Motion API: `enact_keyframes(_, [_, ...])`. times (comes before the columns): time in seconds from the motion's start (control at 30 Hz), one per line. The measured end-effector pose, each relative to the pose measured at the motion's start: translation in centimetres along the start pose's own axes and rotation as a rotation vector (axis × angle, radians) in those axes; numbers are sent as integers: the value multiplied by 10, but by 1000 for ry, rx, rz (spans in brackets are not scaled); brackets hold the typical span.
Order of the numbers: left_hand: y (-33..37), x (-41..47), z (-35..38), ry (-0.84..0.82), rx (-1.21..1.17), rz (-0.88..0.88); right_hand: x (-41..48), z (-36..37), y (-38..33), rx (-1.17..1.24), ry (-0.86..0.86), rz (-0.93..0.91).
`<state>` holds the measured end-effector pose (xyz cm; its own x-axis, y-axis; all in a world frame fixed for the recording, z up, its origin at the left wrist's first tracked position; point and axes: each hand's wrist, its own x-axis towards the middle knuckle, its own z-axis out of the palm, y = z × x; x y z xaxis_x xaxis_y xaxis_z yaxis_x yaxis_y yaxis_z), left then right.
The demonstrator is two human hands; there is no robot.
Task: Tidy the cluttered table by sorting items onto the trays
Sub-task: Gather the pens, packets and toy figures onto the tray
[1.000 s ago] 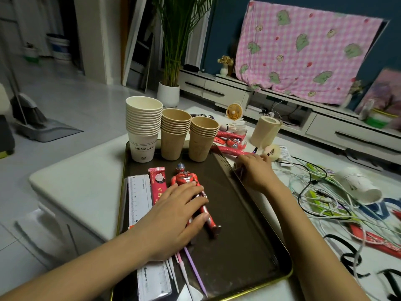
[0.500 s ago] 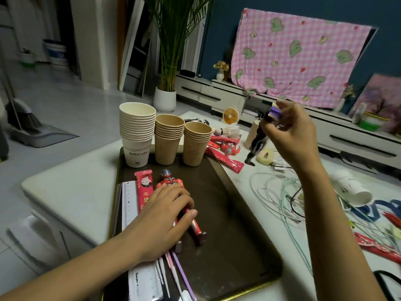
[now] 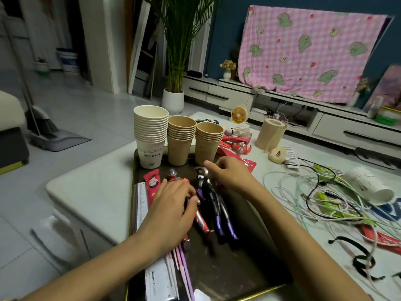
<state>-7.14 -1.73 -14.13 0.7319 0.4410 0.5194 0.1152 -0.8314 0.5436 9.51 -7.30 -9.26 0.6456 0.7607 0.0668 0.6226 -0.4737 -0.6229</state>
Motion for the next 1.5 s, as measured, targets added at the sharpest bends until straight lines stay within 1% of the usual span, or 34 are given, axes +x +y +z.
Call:
enact_keyframes(0.03, [0,-1,-1,30,-12,-19,0,-2,1,-34,-38,21])
enact_keyframes(0.1, [0,-1,-2,64,-5,-24,-1,-14,0,-125,-212,68])
enact_keyframes(0.17, [0,-1,-2,15,35,15,-5,-24,-3,-148,-431,176])
enact_keyframes(0.2, [1,-1,-1,-31,58,40,-7,-25,-3,-153,-489,216])
enact_keyframes(0.23, [1,-1,0,-76,78,59,-8,-24,-4,-166,-489,222])
enact_keyframes(0.27, [0,-1,2,-117,88,64,-8,-20,-3,-168,-444,198])
enact_keyframes(0.33, [-2,-1,3,-166,78,55,-6,-10,0,-82,-305,104])
enact_keyframes(0.37, [-2,0,4,-188,71,51,-6,-10,1,-35,-265,64])
enact_keyframes(0.43, [-2,1,4,-240,76,57,-5,-20,4,46,-260,9])
enact_keyframes(0.47, [-3,1,4,-265,81,67,-2,-27,9,87,-219,-21])
enact_keyframes(0.5, [-2,1,4,-288,87,76,1,-35,16,113,-121,-35])
enact_keyframes(0.53, [-3,1,4,-306,92,81,6,-41,24,101,28,-31])
enact_keyframes(0.57, [-3,1,4,-316,98,81,12,-45,36,39,183,-20])
enact_keyframes(0.6, [-3,1,5,-320,106,79,17,-46,47,-75,293,-5])
enact_keyframes(0.63, [-4,1,5,-318,117,72,22,-43,60,-212,316,3])
enact_keyframes(0.7, [-4,1,7,-315,141,60,30,-31,86,-429,161,27])
enact_keyframes(0.77, [-5,1,7,-315,149,56,33,-20,100,-522,31,71])
enact_keyframes(0.8, [-5,2,8,-316,146,55,34,-16,105,-536,23,76])
enact_keyframes(0.9, [-7,2,8,-310,143,54,36,-14,104,-550,171,18])
enact_keyframes(0.97, [-7,2,9,-308,151,58,31,-16,98,-551,241,-24])
enact_keyframes(1.03, [-8,2,9,-309,152,55,26,-21,94,-513,248,-29])
enact_keyframes(1.07, [-8,2,9,-312,153,55,23,-26,91,-472,218,-7])
enact_keyframes(1.13, [-8,1,9,-318,156,55,16,-43,81,-277,119,86])
enact_keyframes(1.2, [-7,1,9,-322,157,56,10,-66,68,-67,78,143])
enact_keyframes(1.3, [-7,2,9,-309,163,64,-5,-102,44,26,138,104])
enact_keyframes(1.37, [-7,2,9,-303,166,68,-17,-117,29,120,111,45])
enact_keyframes(1.43, [-7,2,9,-304,162,67,-26,-116,13,139,-2,1])
enact_keyframes(1.5, [-7,2,9,-301,161,65,-30,-102,1,52,-204,17])
